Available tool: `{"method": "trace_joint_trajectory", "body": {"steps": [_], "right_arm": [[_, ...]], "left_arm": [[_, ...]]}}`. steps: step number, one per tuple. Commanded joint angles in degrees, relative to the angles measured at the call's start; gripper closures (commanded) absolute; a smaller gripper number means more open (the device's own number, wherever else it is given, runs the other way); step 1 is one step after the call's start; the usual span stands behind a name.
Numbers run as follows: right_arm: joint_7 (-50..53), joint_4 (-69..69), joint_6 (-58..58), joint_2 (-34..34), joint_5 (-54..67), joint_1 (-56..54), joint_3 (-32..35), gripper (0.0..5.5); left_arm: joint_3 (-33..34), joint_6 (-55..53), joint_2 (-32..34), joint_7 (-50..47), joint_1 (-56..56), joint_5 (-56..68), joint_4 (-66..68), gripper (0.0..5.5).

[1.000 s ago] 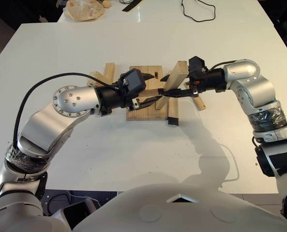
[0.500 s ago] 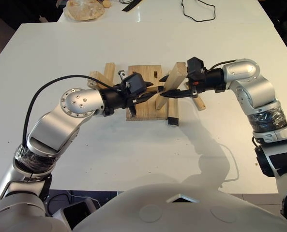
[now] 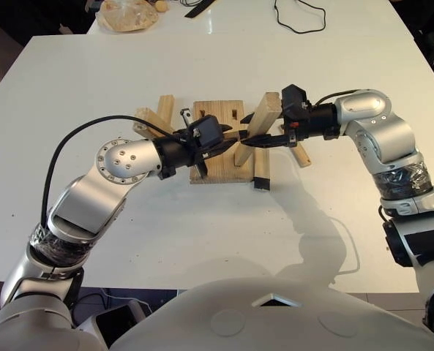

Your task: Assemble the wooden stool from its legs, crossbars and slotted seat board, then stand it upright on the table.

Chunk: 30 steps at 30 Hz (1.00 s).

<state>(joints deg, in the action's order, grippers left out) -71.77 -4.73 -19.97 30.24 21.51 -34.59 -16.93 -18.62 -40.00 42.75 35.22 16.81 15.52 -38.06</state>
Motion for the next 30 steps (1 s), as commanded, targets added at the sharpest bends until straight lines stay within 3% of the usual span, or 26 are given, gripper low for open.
{"method": "trace_joint_trajectory", "body": {"steps": [1,15,23,30], "right_arm": [[2.4,-1.8,-2.2,-1.8,-2.5,-0.7,-1.1,3.48],[3.5,-2.7,-3.1,-3.5,-4.0,-1.5,-0.7,3.48],[3.7,-6.5,-3.2,-2.0,-7.9,-0.8,-3.1,3.48],[3.4,-6.8,-3.8,-0.7,-6.8,-0.7,-2.5,3.48]], "left_arm": [[-7.1,-0.3,-0.4,3.6,-2.1,-2.3,4.8,4.48],[-9.2,3.7,-2.4,6.3,-3.1,-7.0,9.3,4.48],[-0.5,16.4,-12.6,0.6,1.1,-6.6,10.4,4.48],[5.6,12.2,-13.4,2.9,2.0,-1.8,5.2,4.48]]}}
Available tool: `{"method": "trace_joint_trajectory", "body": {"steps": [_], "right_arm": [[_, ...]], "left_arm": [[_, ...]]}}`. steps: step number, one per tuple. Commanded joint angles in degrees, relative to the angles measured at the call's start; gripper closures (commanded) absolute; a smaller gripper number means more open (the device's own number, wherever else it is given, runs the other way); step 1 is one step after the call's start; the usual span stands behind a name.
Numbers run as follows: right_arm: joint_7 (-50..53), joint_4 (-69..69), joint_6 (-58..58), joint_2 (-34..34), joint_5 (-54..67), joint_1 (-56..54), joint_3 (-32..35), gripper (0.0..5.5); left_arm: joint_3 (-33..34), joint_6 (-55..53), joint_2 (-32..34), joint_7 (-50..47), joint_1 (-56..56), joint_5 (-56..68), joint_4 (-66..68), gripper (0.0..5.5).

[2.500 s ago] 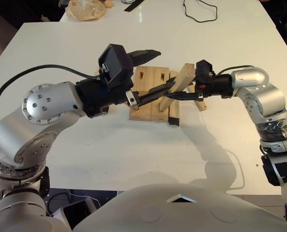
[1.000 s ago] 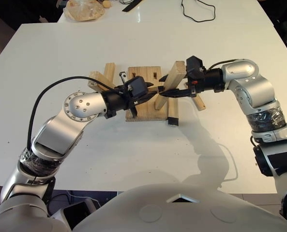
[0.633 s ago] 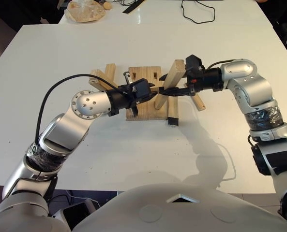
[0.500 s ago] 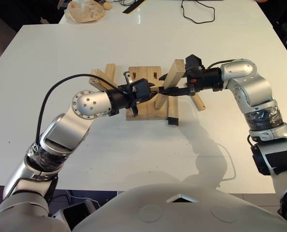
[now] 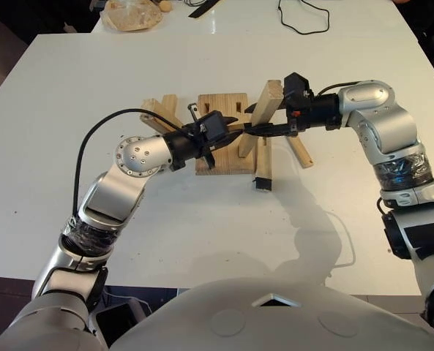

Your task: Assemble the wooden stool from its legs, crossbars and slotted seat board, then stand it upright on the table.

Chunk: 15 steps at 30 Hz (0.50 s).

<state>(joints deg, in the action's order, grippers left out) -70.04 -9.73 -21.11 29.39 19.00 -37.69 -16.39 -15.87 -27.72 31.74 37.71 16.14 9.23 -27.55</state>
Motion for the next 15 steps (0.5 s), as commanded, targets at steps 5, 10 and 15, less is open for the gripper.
{"method": "trace_joint_trajectory", "body": {"steps": [5,10,15], "right_arm": [[2.3,-2.5,-2.6,0.0,-4.0,2.6,-3.1,3.48],[1.5,-2.3,-2.5,0.7,-3.5,3.0,-2.8,3.48],[1.0,-1.5,-2.3,1.3,-2.6,4.5,-2.0,3.48]], "left_arm": [[4.5,-2.9,-1.0,1.7,3.7,6.8,-7.3,4.48],[13.2,-6.7,-2.4,-1.6,6.0,13.3,-9.4,4.48],[36.2,-10.4,-6.5,-19.1,18.3,21.6,-2.2,4.48]]}}
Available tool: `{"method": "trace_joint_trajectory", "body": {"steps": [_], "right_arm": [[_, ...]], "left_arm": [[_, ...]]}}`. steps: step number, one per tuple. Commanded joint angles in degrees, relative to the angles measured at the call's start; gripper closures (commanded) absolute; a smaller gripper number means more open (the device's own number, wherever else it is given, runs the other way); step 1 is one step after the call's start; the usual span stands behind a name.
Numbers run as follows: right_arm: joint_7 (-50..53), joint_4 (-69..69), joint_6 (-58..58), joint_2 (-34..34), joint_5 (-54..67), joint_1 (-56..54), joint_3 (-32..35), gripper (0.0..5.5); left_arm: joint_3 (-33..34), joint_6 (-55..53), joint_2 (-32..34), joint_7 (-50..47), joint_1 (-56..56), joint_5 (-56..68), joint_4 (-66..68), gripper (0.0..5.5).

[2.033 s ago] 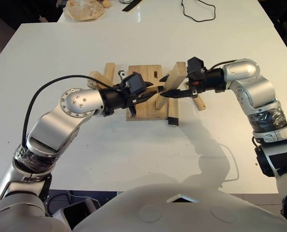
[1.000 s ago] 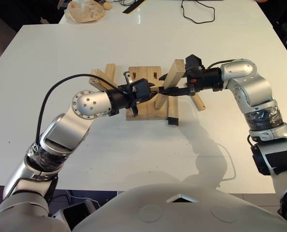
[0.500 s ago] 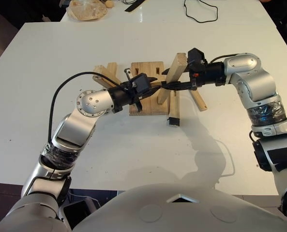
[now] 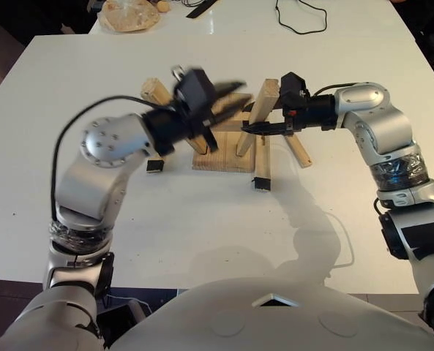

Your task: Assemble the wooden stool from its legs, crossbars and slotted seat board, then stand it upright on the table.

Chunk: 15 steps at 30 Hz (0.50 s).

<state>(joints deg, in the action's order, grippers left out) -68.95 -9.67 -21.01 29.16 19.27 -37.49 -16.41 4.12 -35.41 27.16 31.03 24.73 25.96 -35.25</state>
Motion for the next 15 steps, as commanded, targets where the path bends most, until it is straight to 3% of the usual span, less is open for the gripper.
{"method": "trace_joint_trajectory", "body": {"steps": [1,3,5,8,12,15], "right_arm": [[0.3,-1.3,-2.3,1.6,-2.7,4.7,-1.7,3.48],[0.8,-0.9,-2.1,1.4,-2.4,5.5,-1.3,3.48],[0.7,-0.5,-2.2,1.2,-2.0,5.7,-1.2,3.48],[0.0,0.1,-2.3,0.8,-1.7,5.5,-1.9,3.48],[-3.2,-0.5,-1.8,-0.6,-1.8,3.5,-4.8,3.48],[-5.0,-2.9,-0.7,-1.5,-2.7,1.6,-5.9,3.48]], "left_arm": [[19.8,-2.6,-1.9,-16.1,11.5,4.6,8.2,4.48],[24.0,-3.7,0.3,-20.5,11.5,2.3,12.7,4.72],[21.6,-4.9,4.2,-19.2,6.0,-1.5,14.2,5.07],[12.1,-8.3,3.9,-13.5,-4.9,-1.0,13.2,5.49],[-4.4,-10.5,-4.9,-2.4,-17.3,19.2,-7.5,5.5],[-6.2,-10.2,-7.1,-2.4,-19.8,22.8,-12.0,5.5]]}}
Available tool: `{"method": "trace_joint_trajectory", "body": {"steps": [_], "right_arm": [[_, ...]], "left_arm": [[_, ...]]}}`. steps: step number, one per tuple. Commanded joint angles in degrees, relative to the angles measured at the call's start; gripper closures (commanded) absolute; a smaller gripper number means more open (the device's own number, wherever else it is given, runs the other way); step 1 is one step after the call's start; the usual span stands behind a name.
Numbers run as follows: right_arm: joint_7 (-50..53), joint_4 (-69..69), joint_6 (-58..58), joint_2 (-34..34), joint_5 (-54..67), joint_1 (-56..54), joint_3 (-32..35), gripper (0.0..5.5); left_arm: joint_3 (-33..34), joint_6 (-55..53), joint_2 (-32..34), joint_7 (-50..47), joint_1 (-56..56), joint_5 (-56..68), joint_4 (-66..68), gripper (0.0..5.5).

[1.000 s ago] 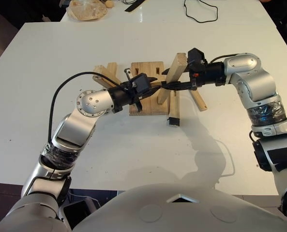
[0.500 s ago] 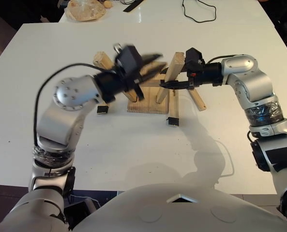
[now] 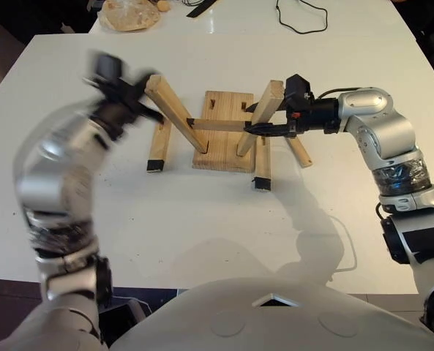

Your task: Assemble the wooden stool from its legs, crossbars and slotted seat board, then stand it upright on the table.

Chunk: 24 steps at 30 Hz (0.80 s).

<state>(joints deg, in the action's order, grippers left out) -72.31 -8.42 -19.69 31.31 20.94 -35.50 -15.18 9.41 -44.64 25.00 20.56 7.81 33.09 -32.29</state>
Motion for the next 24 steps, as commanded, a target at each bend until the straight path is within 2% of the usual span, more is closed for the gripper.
{"method": "trace_joint_trajectory", "body": {"steps": [1,8,9,14,17,21,24], "right_arm": [[-1.8,-4.7,-1.8,-3.7,-4.5,-0.6,-7.0,3.48],[-0.2,-9.5,2.0,-4.6,-5.3,-0.5,-4.8,3.48],[0.4,-10.0,4.0,-4.6,-5.5,-0.3,-3.9,3.11],[2.1,-6.5,6.1,-2.9,-4.3,0.7,1.4,2.46],[6.7,3.6,2.5,0.5,-3.4,5.4,6.0,1.95],[9.0,24.2,-8.2,9.9,4.6,20.8,20.0,1.91],[11.0,34.7,-15.2,12.0,10.5,31.6,27.8,1.91]], "left_arm": [[-10.8,-0.6,-4.8,8.0,-2.9,14.4,-13.9,5.5],[-4.8,3.2,-0.5,7.5,-3.5,4.2,-3.2,5.5],[-4.7,4.6,0.0,6.6,-3.3,1.7,-1.0,5.5],[-4.8,9.5,-1.2,2.5,-3.5,-4.6,2.7,5.5],[-3.2,11.0,-2.4,0.8,-5.4,-5.2,1.9,5.5],[3.4,10.7,-5.8,-8.4,-8.8,-7.2,-1.3,5.5],[5.6,10.1,-8.9,-15.4,-15.1,-10.7,-5.7,5.5]]}}
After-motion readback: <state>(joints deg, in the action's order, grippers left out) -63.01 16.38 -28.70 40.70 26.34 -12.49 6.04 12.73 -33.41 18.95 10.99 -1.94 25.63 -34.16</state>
